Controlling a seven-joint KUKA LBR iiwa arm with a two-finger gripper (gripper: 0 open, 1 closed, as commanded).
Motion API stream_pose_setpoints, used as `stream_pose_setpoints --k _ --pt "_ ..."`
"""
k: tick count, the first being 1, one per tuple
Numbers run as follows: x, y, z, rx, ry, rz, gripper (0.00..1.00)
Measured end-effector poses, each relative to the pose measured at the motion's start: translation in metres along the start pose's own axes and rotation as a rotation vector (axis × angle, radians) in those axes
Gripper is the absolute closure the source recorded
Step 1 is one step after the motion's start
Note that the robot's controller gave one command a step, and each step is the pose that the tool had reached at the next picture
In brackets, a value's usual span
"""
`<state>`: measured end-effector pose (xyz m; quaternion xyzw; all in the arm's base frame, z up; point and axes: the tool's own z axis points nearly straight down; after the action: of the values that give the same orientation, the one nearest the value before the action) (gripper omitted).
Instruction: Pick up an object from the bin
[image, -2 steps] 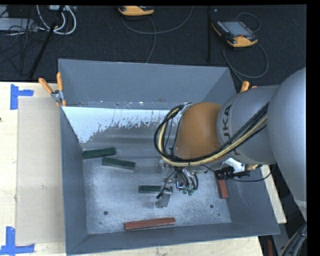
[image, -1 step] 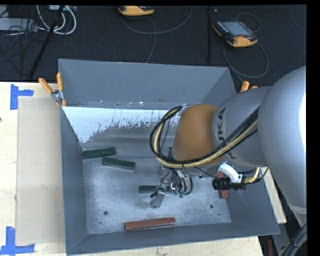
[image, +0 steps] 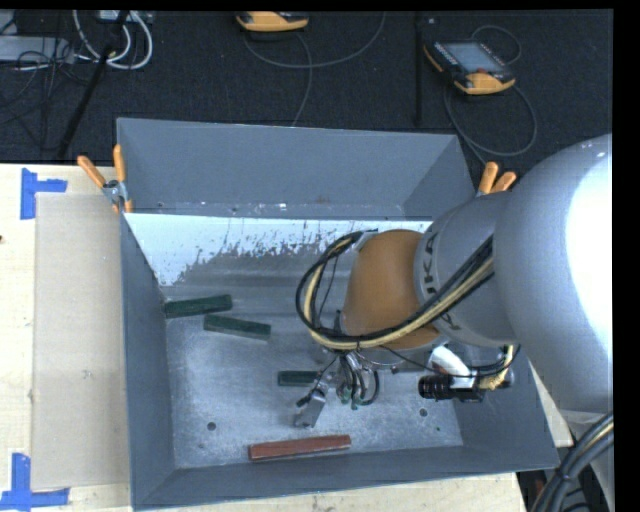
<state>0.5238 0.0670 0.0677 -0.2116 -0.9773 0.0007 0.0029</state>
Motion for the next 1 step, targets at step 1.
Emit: stream_pose_setpoints --k 1 --pt "0.0003 0.0001 0.0006 -0.002 -0.003 -0.001 0.00"
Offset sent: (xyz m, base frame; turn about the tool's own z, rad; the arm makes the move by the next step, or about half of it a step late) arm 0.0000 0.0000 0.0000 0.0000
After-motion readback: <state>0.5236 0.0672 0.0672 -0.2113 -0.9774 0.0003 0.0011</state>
